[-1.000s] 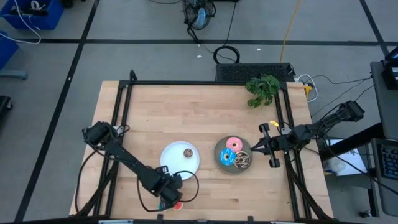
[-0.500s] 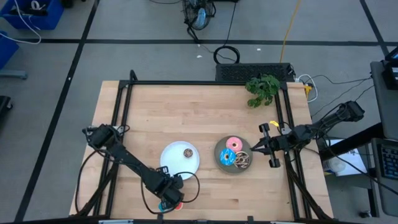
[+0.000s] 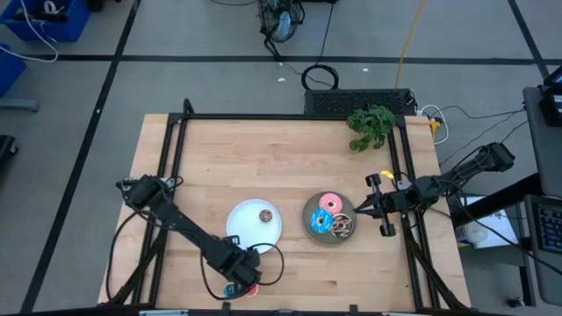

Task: Pick & Place donuts
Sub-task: Put the small white donut on the white plate

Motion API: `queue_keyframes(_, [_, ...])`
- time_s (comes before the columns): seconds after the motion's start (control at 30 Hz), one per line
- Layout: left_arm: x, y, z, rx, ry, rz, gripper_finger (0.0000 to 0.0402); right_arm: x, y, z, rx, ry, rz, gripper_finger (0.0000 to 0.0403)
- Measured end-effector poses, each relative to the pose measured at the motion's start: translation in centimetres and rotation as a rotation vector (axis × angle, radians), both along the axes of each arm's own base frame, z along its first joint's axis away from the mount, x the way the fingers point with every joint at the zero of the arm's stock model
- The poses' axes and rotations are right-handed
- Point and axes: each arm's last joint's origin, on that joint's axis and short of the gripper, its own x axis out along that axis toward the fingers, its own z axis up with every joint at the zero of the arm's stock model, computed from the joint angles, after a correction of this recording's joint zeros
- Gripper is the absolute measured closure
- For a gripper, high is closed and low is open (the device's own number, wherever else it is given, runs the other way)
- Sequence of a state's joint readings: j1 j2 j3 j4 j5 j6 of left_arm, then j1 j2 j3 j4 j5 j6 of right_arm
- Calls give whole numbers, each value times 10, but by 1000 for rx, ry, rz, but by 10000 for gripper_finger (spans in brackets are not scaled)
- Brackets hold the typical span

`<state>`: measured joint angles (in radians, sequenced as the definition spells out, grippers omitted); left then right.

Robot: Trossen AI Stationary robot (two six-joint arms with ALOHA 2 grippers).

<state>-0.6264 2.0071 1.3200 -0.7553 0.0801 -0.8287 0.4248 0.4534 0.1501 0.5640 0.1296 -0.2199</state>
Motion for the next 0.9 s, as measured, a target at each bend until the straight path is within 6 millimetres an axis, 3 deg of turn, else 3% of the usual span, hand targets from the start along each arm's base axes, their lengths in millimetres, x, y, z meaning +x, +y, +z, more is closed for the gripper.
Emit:
queue_keyframes(0.13, [6, 3, 4, -13, 4, -46, 387, 0, 0, 0, -1, 0, 0, 403])
queue_keyframes(0.23, [10, 4, 15, -16, -24, -90, 383, 0, 0, 0, -1, 0, 0, 403])
queue_keyframes(0.47, [4, 18, 66, -34, -115, -131, 393, 0, 0, 0, -1, 0, 0, 403])
queue_keyframes(0.73, [-25, 60, 132, 69, -201, -38, 381, 0, 0, 0, -1, 0, 0, 403])
queue_keyframes(0.9, [-36, 82, 153, 89, -212, 11, 394, 0, 0, 0, -1, 0, 0, 403])
